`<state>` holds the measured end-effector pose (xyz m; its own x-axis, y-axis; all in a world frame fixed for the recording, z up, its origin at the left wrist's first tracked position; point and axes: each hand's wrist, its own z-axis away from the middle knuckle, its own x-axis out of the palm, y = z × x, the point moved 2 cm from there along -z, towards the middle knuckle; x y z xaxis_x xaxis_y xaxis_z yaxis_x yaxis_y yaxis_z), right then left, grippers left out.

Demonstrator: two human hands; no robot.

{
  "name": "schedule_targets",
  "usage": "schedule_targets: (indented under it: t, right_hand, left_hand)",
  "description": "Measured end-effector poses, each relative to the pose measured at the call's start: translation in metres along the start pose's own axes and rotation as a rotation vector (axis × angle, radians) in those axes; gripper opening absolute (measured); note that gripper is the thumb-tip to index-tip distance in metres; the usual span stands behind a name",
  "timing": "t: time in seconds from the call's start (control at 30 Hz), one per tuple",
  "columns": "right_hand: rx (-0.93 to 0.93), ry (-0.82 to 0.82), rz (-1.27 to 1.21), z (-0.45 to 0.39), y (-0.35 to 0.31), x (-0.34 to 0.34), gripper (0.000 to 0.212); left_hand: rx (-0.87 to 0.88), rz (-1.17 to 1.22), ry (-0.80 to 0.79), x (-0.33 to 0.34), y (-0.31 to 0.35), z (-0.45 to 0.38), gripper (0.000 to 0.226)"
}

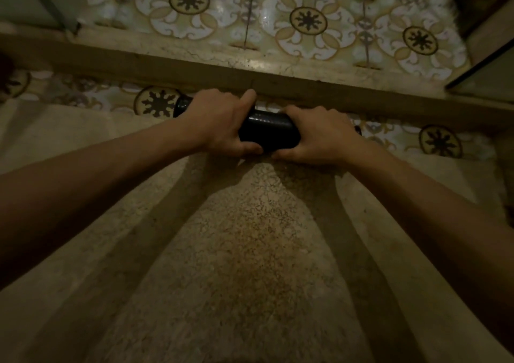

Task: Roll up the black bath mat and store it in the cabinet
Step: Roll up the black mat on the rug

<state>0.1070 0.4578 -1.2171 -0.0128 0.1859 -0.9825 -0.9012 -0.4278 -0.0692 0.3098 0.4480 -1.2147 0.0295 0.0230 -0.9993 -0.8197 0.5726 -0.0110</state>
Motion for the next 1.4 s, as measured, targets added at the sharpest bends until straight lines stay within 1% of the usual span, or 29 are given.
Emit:
schedule_targets:
  t: [0.07,0.13,0.2,0.27,0.33,0.37,0.5,0.57,0.77,0.97,1.03,1.1,1.17,1.27,1.4]
  right_hand:
    - [-0.008,0.059,0.017,0.005,-0.005,0.002,0.072]
    - [0.010,0.187,0.053,0.018,-0.011,0.010,0.070]
    - [0.049,0.317,0.101,0.034,-0.019,0.020,0.069]
    - [0.080,0.401,0.125,0.042,-0.028,0.027,0.068]
    - [0.101,0.407,0.131,0.046,-0.032,0.030,0.068]
    - [0.087,0.393,0.126,0.047,-0.032,0.029,0.069]
    - [-0.058,0.266,0.076,0.050,-0.013,0.019,0.078]
    - [-0.099,0.228,0.067,0.049,-0.003,0.016,0.080]
    - [-0.058,0.386,0.145,0.063,-0.013,0.030,0.077]
    - [-0.070,0.405,0.185,0.061,-0.008,0.038,0.077]
    - [-0.065,0.349,0.171,0.061,-0.011,0.034,0.074]
    - [-0.034,0.174,0.114,0.063,-0.017,0.013,0.073]
    - [-0.033,-0.015,0.053,0.075,-0.028,-0.021,0.073]
    - [-0.043,-0.060,0.038,0.108,-0.044,-0.085,0.071]
    - [-0.037,-0.132,-0.019,0.163,-0.069,-0.198,0.074]
  left_hand:
    - [0.007,0.051,-0.045,-0.003,-0.003,-0.001,0.077]
    - [0.019,0.089,-0.049,-0.001,-0.001,0.005,0.075]
    - [0.001,0.047,-0.003,0.007,0.006,0.017,0.076]
    - [-0.038,-0.018,0.042,0.014,0.012,0.029,0.081]
    - [-0.053,-0.048,0.044,0.016,0.015,0.033,0.088]
    - [-0.052,-0.042,0.039,0.015,0.014,0.033,0.088]
    - [0.032,-0.008,-0.022,0.009,0.004,0.028,0.080]
    - [0.064,-0.018,-0.007,0.009,0.002,0.031,0.079]
    - [0.037,-0.032,0.132,0.019,0.013,0.049,0.077]
    - [0.036,-0.031,0.162,0.031,0.011,0.047,0.075]
    - [-0.012,-0.015,0.109,0.028,0.013,0.047,0.074]
    - [-0.063,0.012,-0.053,0.007,0.023,0.047,0.073]
    - [-0.058,0.045,-0.191,-0.027,0.033,0.059,0.070]
    - [-0.019,0.044,-0.227,-0.093,0.045,0.082,0.070]
    - [-0.018,0.106,-0.265,-0.212,0.063,0.118,0.068]
